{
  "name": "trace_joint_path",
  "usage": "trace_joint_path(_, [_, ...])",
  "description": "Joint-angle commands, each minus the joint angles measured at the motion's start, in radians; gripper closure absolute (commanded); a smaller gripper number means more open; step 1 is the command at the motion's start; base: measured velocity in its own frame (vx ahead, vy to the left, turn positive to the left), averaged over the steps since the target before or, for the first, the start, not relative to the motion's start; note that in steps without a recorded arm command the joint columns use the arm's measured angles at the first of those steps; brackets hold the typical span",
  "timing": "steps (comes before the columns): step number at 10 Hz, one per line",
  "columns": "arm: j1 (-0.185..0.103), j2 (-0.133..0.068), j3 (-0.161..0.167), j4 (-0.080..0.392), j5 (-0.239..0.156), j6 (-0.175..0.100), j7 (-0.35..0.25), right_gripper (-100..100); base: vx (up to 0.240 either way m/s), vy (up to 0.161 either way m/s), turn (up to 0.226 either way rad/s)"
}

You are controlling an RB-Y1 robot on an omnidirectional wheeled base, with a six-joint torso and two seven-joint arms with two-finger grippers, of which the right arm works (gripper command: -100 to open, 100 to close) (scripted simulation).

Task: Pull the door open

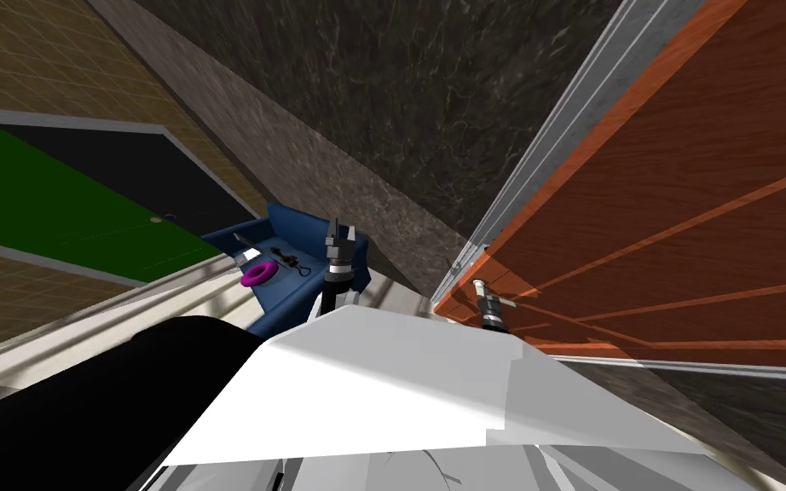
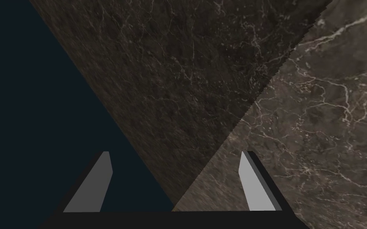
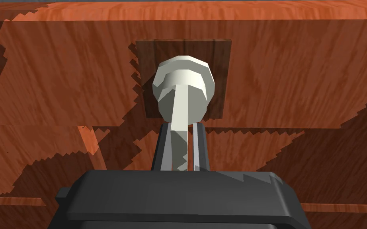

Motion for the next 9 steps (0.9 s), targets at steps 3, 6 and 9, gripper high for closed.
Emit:
trace_joint_path(3, [0.032, -0.027, 0.037, -0.023, 0.021, -0.016, -0.048, 100, -0.244, -0.065, 0.142])
trace_joint_path(6, [0.050, -0.038, 0.057, -0.022, 0.033, -0.038, -0.069, 100, -0.162, -0.024, 0.084])
trace_joint_path(9, [0.080, -0.063, 0.077, -0.025, 0.046, -0.077, -0.102, 100, -0.218, -0.042, 0.126])
